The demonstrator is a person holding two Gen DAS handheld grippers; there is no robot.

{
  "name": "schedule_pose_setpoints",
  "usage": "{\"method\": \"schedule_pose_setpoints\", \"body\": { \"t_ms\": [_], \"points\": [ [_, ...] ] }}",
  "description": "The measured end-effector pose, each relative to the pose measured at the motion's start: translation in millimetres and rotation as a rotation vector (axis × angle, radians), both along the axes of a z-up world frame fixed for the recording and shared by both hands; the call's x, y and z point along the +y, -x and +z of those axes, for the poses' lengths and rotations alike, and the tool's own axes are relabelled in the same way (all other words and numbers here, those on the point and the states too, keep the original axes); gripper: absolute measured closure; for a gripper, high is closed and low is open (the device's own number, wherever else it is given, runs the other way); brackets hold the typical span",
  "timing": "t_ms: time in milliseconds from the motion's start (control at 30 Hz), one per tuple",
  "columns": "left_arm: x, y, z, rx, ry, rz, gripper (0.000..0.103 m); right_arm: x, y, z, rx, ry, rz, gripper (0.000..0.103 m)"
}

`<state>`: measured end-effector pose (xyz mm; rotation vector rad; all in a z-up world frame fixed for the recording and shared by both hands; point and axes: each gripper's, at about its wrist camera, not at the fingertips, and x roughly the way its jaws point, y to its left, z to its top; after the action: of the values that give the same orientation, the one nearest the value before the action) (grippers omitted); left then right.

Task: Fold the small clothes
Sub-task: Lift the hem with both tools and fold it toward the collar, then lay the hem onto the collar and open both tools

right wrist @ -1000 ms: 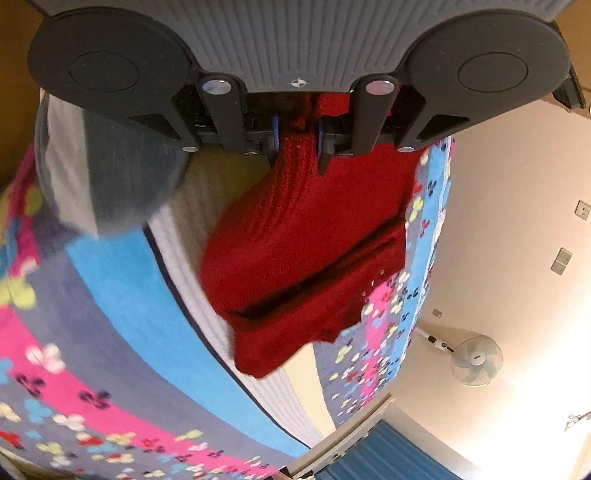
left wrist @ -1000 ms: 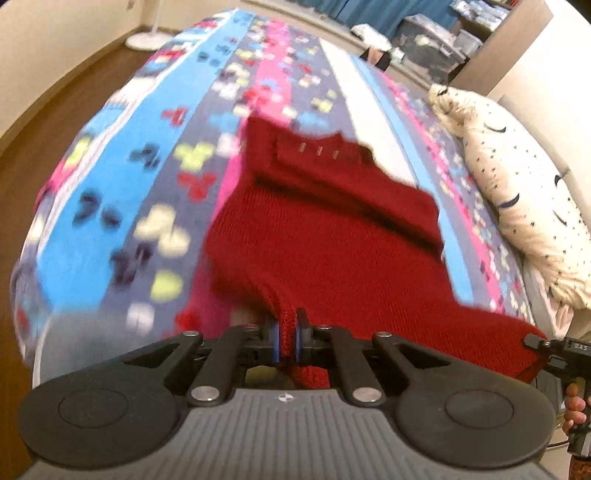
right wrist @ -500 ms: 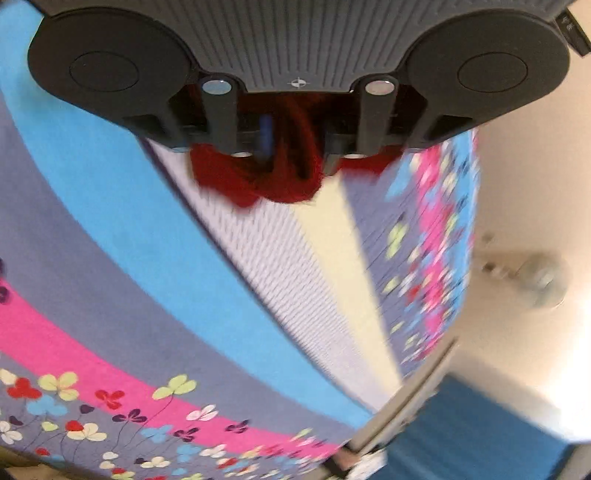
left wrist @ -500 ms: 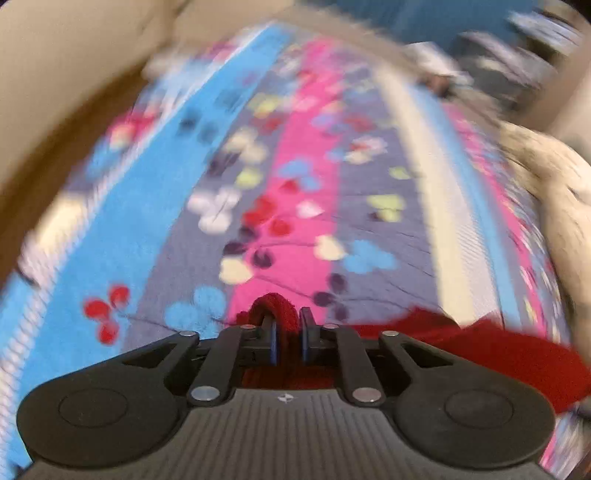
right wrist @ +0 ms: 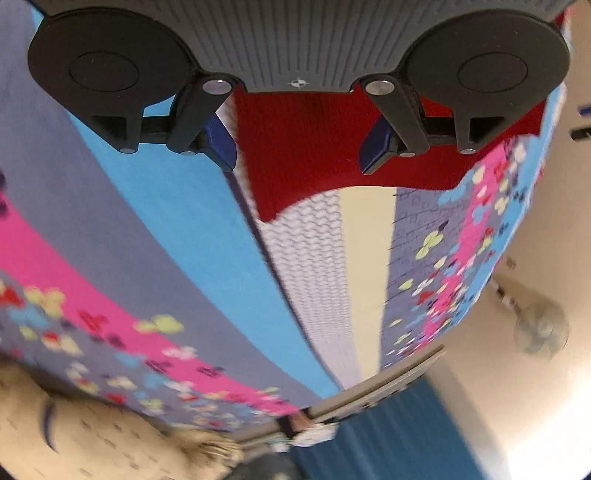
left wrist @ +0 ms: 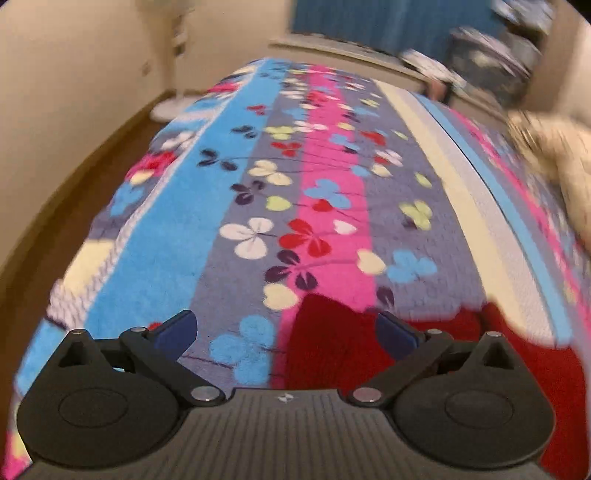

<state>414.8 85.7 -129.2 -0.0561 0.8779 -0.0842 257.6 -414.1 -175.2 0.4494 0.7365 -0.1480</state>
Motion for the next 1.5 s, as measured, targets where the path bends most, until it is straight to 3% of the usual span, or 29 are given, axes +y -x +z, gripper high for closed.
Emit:
{"method": "schedule_pose_setpoints", "body": {
  "t_ms": [133, 233, 267, 333, 367, 400, 433, 467, 567, 667, 733, 833, 867, 933, 967, 1000, 1100, 1167, 1267, 1367, 1500],
  "points": [
    [-36.1, 16.3, -12.9, -0.015, -0.128, -0.196, 0.000, 22.3, -28.2, -9.0, 0.036, 0.109, 0.077, 0.029],
    [-56.8, 5.9, -40.3, 0.021, -0.182, -0.258, 0.001, 33.6, -38.2, -20.0, 0.069, 0.144, 0.086, 0.029],
    [-59.5, -0.9, -50.3, 0.039, -0.187, -0.250, 0.008, 36.8, -40.0, -23.2, 0.071, 0.165, 0.086, 0.029],
    [-58.8, -17.3, -69.1, 0.100, -0.163, -0.210, 0.046, 43.4, -43.1, -27.9, 0.074, 0.211, 0.106, 0.029],
    [-54.6, -25.1, -75.4, 0.128, -0.126, -0.179, 0.078, 45.9, -44.2, -29.8, 0.082, 0.228, 0.114, 0.044],
    [-49.4, -29.9, -76.3, 0.140, -0.071, -0.155, 0.089, 47.2, -44.6, -31.3, 0.090, 0.242, 0.116, 0.067],
    [-45.9, -30.9, -72.3, 0.136, -0.044, -0.129, 0.089, 46.8, -43.8, -30.9, 0.086, 0.240, 0.118, 0.077],
    [-43.2, -26.7, -64.3, 0.106, -0.028, -0.122, 0.090, 45.1, -42.1, -28.4, 0.074, 0.238, 0.110, 0.096],
    [-31.8, -7.3, -26.1, 0.001, 0.009, -0.128, 0.090, 33.4, -27.3, -11.5, 0.013, 0.209, 0.062, 0.097],
    [-5.4, -5.3, -2.7, -0.052, 0.035, -0.078, 0.090, 14.3, -0.7, 4.4, -0.050, 0.168, -0.025, 0.097],
    [5.1, -25.1, -20.8, 0.033, 0.034, -0.037, 0.090, 2.8, 0.3, -6.0, -0.022, 0.110, -0.046, 0.097],
    [-5.9, -41.5, -61.5, 0.139, -0.062, -0.008, 0.088, 2.5, -16.4, -34.5, 0.043, 0.073, -0.032, 0.095],
    [-9.2, -41.7, -69.9, 0.148, -0.073, 0.011, 0.081, 3.9, -20.5, -37.7, 0.055, 0.071, -0.041, 0.091],
    [-7.6, -35.7, -71.7, 0.118, -0.082, 0.046, 0.053, 5.2, -21.2, -35.0, 0.051, 0.061, -0.061, 0.083],
    [-6.8, -31.8, -69.1, 0.110, -0.102, 0.060, 0.019, 4.1, -17.6, -30.9, 0.048, 0.058, -0.070, 0.075],
    [-4.4, -25.9, -64.8, 0.103, -0.116, 0.077, 0.000, 3.6, -12.2, -26.0, 0.042, 0.055, -0.078, 0.066],
    [8.6, 6.3, -48.2, 0.057, -0.036, 0.061, 0.000, 1.7, 22.9, -9.9, -0.014, 0.057, -0.092, 0.047],
    [14.5, 30.0, -46.5, 0.081, 0.035, 0.027, 0.000, -0.3, 48.9, -7.3, -0.039, 0.024, -0.072, 0.046],
    [13.6, 62.4, -55.7, 0.101, 0.054, -0.006, 0.000, 1.3, 68.6, -10.6, -0.057, 0.007, -0.049, 0.046],
    [9.1, 73.9, -67.7, 0.141, 0.042, -0.009, 0.000, 1.7, 56.7, -13.7, -0.062, 0.041, -0.045, 0.046],
    [14.0, 79.4, -74.8, 0.189, 0.103, 0.046, 0.000, -12.3, 27.1, -29.0, 0.008, -0.010, -0.107, 0.049]
  ]
}}
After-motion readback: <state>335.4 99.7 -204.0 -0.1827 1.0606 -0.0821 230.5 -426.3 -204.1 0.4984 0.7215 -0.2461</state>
